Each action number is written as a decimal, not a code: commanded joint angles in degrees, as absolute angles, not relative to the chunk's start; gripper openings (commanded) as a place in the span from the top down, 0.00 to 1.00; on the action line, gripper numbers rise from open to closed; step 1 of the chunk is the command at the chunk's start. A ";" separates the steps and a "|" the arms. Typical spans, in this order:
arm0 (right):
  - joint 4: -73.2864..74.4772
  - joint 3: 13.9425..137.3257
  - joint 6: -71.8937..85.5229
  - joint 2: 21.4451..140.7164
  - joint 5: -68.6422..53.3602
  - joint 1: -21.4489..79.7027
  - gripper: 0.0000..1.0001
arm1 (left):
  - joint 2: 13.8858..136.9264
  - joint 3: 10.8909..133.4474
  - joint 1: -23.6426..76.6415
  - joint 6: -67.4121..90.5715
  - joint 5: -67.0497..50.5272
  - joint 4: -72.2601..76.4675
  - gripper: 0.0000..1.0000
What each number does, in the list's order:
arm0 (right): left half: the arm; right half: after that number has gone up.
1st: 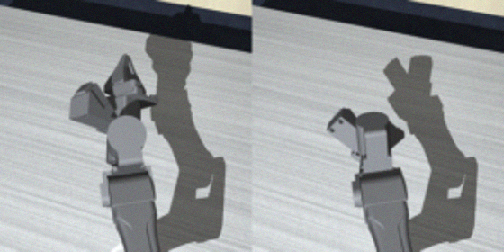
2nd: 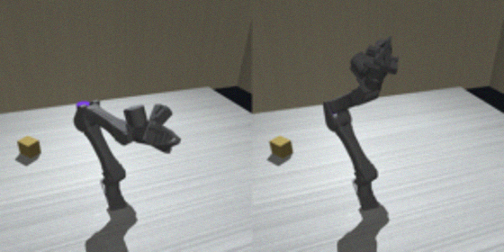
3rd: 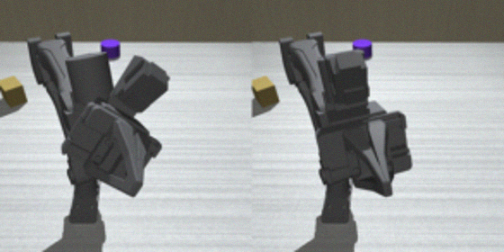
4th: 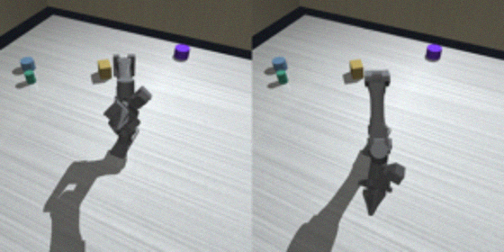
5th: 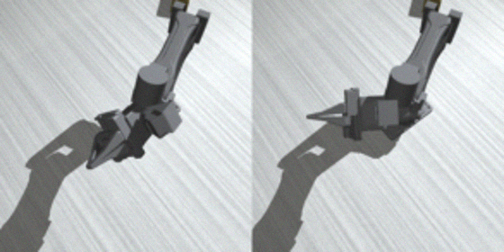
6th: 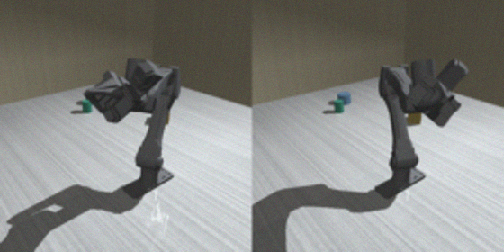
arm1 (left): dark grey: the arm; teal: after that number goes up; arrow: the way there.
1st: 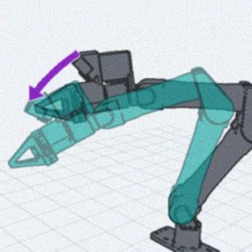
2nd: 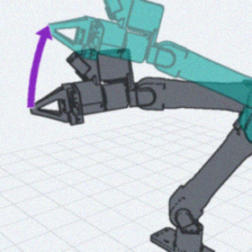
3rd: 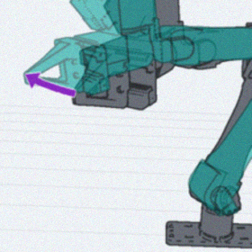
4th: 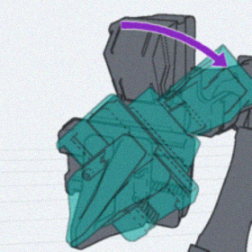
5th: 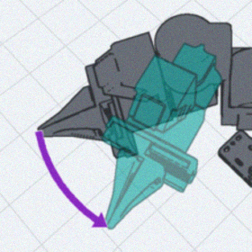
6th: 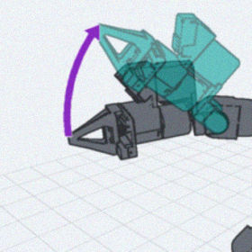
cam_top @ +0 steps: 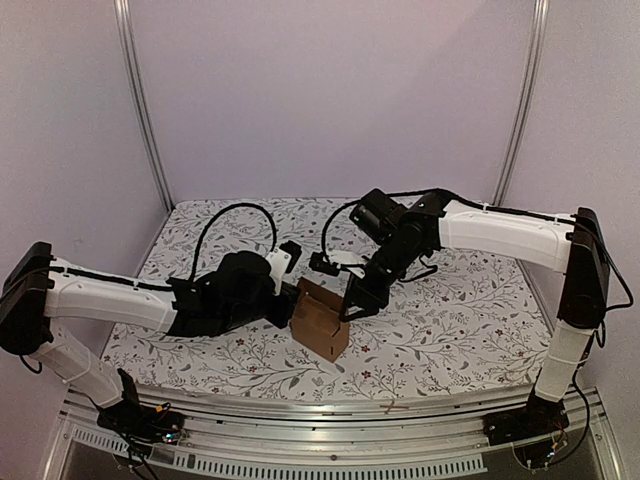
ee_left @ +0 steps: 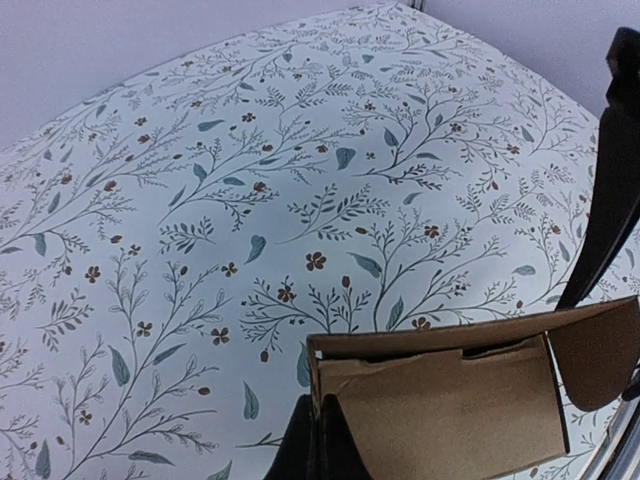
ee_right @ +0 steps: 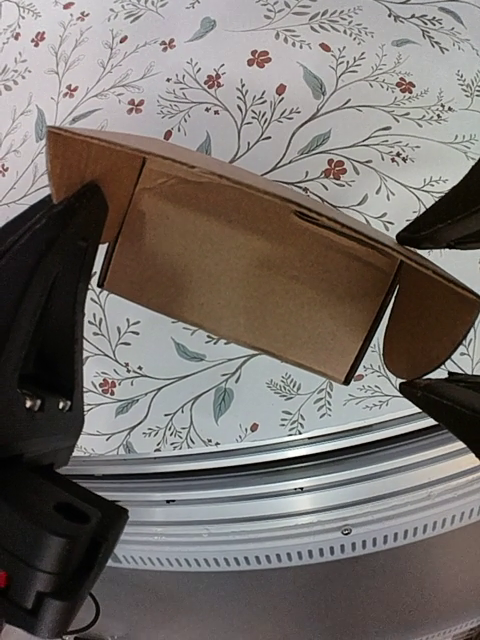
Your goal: Fold the paper box
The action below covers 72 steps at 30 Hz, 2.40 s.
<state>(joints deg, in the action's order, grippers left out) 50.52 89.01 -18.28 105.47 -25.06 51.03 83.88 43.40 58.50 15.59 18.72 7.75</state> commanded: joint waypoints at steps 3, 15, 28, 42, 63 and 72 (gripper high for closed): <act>49.60 87.89 -17.67 104.59 -24.68 51.79 0.60 | 83.80 40.88 59.83 14.43 18.11 6.42 1.00; 47.89 86.97 -15.50 104.70 -21.25 53.30 0.65 | 83.67 40.97 60.28 13.98 18.29 6.81 1.00; 48.51 88.68 -13.67 105.98 -21.52 53.48 0.65 | 84.53 44.29 60.23 13.18 16.87 2.47 1.00; 48.51 86.93 -16.34 105.36 -16.18 55.54 0.67 | 83.98 41.01 60.19 13.26 16.64 5.96 1.00; 44.26 82.25 -23.17 102.77 5.48 66.13 0.69 | 82.20 27.13 60.25 12.66 16.27 25.09 1.00; 44.44 81.65 -23.70 101.49 5.41 66.34 0.66 | 82.77 24.96 60.29 12.06 18.35 28.38 1.00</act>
<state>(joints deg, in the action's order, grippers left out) 44.91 82.72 -22.85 103.70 4.97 66.08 81.25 27.24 59.33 12.88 18.31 32.38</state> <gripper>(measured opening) 0.326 0.008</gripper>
